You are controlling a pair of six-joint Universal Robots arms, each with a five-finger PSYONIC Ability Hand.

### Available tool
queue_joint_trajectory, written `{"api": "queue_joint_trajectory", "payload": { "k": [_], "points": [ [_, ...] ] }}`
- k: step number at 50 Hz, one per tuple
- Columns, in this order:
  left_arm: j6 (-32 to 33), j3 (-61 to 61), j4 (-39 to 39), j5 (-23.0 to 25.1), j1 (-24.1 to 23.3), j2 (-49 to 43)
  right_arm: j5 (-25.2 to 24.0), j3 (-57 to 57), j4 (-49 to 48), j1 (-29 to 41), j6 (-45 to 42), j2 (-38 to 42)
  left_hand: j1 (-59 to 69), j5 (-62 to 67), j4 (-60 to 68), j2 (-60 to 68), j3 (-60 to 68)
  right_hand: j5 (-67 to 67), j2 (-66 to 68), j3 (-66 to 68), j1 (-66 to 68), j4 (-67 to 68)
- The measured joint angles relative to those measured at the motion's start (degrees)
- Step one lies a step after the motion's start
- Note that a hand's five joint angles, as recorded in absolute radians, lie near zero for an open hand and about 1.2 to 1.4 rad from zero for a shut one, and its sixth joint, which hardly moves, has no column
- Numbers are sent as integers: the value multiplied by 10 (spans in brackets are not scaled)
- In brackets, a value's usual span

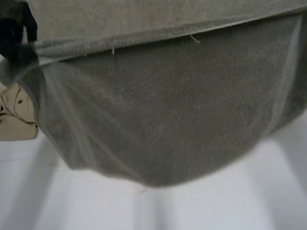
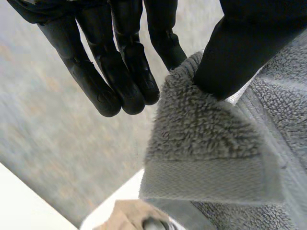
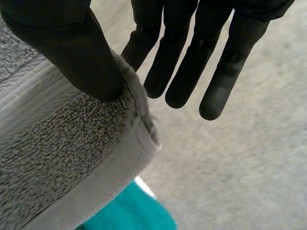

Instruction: Fold the laundry.

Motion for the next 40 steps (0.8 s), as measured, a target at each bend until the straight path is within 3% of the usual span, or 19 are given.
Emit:
{"api": "queue_joint_trajectory", "payload": {
  "k": [8,14,15,19,24,31,40],
  "points": [
    [22,113,16,-4,-25,-189,14,-19,-32,55,-12,113,0,0,0,0,0,0,0,0,0,0],
    [13,266,100,-10,-41,-303,73,-56,-212,89,12,185,0,0,0,0,1,0,0,0,0,0],
    [5,314,135,-17,-43,-324,93,-75,-279,93,27,199,0,0,0,0,1,0,0,0,0,1],
    [-33,409,237,-57,-45,-345,134,-123,-450,94,82,215,0,0,0,0,1,0,0,1,0,1],
    [-83,427,335,-105,-45,-320,150,-160,-557,88,143,211,0,0,0,0,1,0,0,1,0,1],
    [-110,315,372,-89,-44,-265,122,-153,-510,85,180,198,0,0,0,0,1,3,0,1,0,1],
    [-88,142,357,-66,-41,-255,58,-58,-391,86,186,198,0,0,0,0,1,6,0,1,0,1]
  ]
}}
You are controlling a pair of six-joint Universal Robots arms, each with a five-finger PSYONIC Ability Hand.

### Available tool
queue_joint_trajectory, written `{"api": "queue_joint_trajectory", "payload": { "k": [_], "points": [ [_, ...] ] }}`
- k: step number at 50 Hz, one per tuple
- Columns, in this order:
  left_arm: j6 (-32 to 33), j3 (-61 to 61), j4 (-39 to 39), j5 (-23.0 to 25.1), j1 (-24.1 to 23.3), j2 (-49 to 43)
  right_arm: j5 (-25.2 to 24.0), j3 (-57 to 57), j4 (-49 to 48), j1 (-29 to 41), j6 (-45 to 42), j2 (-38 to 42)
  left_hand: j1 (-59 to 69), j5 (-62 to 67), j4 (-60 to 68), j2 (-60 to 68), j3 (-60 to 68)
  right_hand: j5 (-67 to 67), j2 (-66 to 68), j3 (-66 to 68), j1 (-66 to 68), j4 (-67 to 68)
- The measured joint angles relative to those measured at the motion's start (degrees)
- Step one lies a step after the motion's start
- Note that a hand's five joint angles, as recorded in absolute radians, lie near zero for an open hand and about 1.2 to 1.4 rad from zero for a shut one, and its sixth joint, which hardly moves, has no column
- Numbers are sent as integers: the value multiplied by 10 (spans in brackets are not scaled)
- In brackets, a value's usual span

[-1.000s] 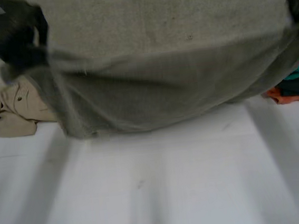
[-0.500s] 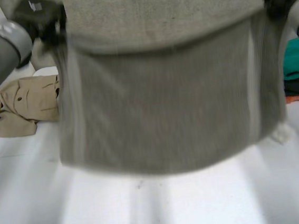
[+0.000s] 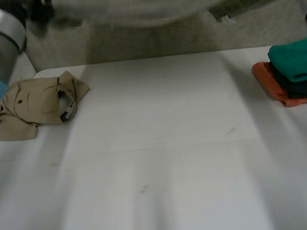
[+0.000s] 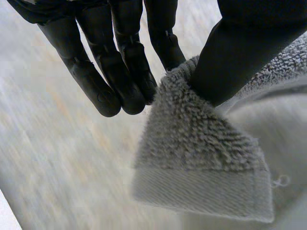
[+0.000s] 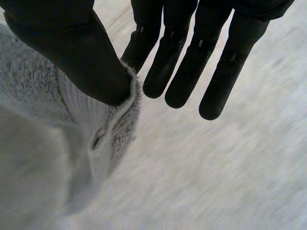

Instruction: Fold the laundry.

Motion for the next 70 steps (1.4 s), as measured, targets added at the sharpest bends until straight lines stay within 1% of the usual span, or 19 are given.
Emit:
{"api": "queue_joint_trajectory", "payload": {
  "k": [6,12,18,21,26,30,33,36,40,44,50,53,54,56,60,66,67,69,70],
  "points": [
    [34,-78,-8,-2,2,-24,-25,87,40,-1,-15,17,0,0,0,0,0,2,0,0,0,0],
    [91,-163,-29,-5,-1,-68,-35,186,89,-6,-67,55,0,0,0,0,0,2,0,0,0,0],
    [164,-237,-109,-20,-10,-81,-36,245,182,-23,-140,68,0,0,0,0,0,2,0,0,0,0],
    [198,-287,-183,-38,-14,-56,-41,277,272,-40,-196,41,0,0,0,0,0,2,0,0,0,0],
    [217,-360,-271,-48,-15,4,-49,320,395,-66,-288,-23,0,0,0,0,0,2,0,0,0,0],
    [228,-443,-334,-25,-13,91,-56,369,516,-99,-416,-92,0,0,0,0,0,2,0,0,0,0],
    [236,-479,-354,-2,-15,137,-60,390,557,-113,-481,-119,0,0,0,0,0,2,0,0,0,0],
    [243,-493,-365,16,-20,165,-62,398,570,-117,-511,-132,0,0,0,0,0,2,0,0,0,0],
    [248,-482,-369,23,-26,172,-63,391,556,-112,-506,-132,0,0,0,0,0,2,0,0,0,0],
    [245,-425,-365,10,-28,141,-62,361,502,-94,-455,-117,0,0,0,0,0,2,0,0,0,0],
    [202,-263,-352,-13,-27,38,-56,284,348,-54,-337,-61,0,0,0,0,0,2,0,0,0,0],
    [188,-228,-350,-15,-27,14,-53,268,314,-47,-316,-47,0,0,0,0,0,2,0,0,0,0],
    [161,-163,-348,-16,-28,-28,-48,236,247,-36,-280,-16,0,0,0,0,0,2,0,0,0,0],
    [152,-139,-347,-15,-29,-43,-46,227,228,-33,-270,-6,0,0,0,0,0,2,0,0,0,0],
    [109,-10,-343,-16,-31,-128,-19,151,99,-15,-212,76,0,0,0,0,0,2,0,0,0,0],
    [91,108,-341,-24,-38,-208,17,60,37,1,-194,170,-2,-1,-6,-6,-5,-1,-1,-3,0,-5],
    [90,123,-341,-25,-40,-219,21,44,33,3,-194,187,-2,-2,-15,-14,-11,-29,-38,-41,-35,-36],
    [89,151,-339,-28,-44,-240,27,9,31,9,-195,223,-256,-219,-240,-249,-231,-245,-248,-242,-240,-245],
    [89,158,-338,-30,-45,-244,28,-2,33,11,-195,235,-313,-267,-290,-297,-291,-316,-329,-309,-321,-312]
  ]
}}
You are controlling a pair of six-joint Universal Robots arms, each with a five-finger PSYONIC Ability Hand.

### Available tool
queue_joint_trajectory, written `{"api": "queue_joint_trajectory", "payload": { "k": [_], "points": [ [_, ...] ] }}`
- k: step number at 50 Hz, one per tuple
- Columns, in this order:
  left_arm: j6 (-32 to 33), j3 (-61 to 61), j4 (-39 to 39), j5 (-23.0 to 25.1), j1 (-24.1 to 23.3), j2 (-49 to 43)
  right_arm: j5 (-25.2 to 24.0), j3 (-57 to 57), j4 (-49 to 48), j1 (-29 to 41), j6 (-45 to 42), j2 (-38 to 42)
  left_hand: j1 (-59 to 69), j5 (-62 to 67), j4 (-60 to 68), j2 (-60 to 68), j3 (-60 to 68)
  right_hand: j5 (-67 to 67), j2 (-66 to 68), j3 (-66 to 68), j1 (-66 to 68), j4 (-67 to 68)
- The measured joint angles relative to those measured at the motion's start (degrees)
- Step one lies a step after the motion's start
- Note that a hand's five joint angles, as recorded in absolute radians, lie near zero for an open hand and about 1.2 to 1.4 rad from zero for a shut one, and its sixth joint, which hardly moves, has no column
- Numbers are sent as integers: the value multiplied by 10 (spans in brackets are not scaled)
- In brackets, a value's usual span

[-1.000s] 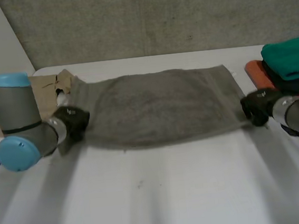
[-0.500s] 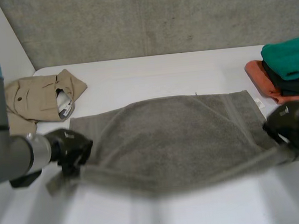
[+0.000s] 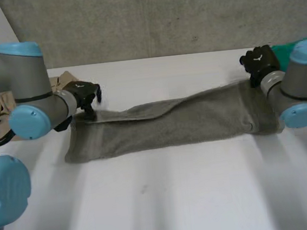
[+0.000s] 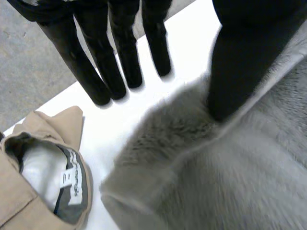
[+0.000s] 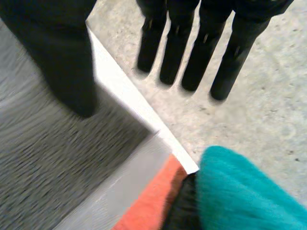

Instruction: Fold the laundry.

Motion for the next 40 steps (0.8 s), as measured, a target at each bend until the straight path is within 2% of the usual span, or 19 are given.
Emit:
{"api": "queue_joint_trajectory", "payload": {
  "k": [1,4,10,14,19,26,30,33,36,40],
  "points": [
    [-1,12,3,-4,-2,-7,4,-22,4,4,-1,22,-135,-120,-121,-106,-106,-116,-102,-111,-100,-110],
    [-8,25,13,-20,0,-4,12,-62,23,10,2,54,-241,-262,-271,-256,-258,-233,-219,-242,-207,-239],
    [-48,-9,31,-49,9,48,17,-86,73,2,46,47,-241,-267,-282,-268,-269,-236,-227,-253,-208,-254],
    [-62,-101,53,-49,9,117,13,-46,128,-12,105,-15,-241,-267,-282,-268,-269,-236,-227,-253,-208,-254],
    [-22,-195,83,-24,1,162,-9,32,189,-28,132,-95,-241,-267,-282,-268,-269,-236,-227,-253,-208,-254],
    [94,-273,124,8,-12,153,-77,163,255,-46,87,-178,-241,-267,-282,-269,-269,-236,-227,-253,-208,-254],
    [140,-242,133,0,-15,101,-99,221,262,-51,49,-194,-241,-267,-282,-269,-269,-236,-227,-253,-208,-254],
    [150,-197,134,-12,-15,60,-99,236,256,-52,41,-196,-241,-267,-282,-269,-269,-236,-227,-253,-208,-254],
    [154,-126,137,-29,-14,12,-93,243,247,-53,45,-196,-241,-267,-282,-269,-269,-236,-227,-253,-208,-254],
    [152,24,154,-79,5,-66,-82,256,229,-50,63,-203,-241,-267,-282,-269,-269,-236,-227,-253,-208,-254]
  ]
}}
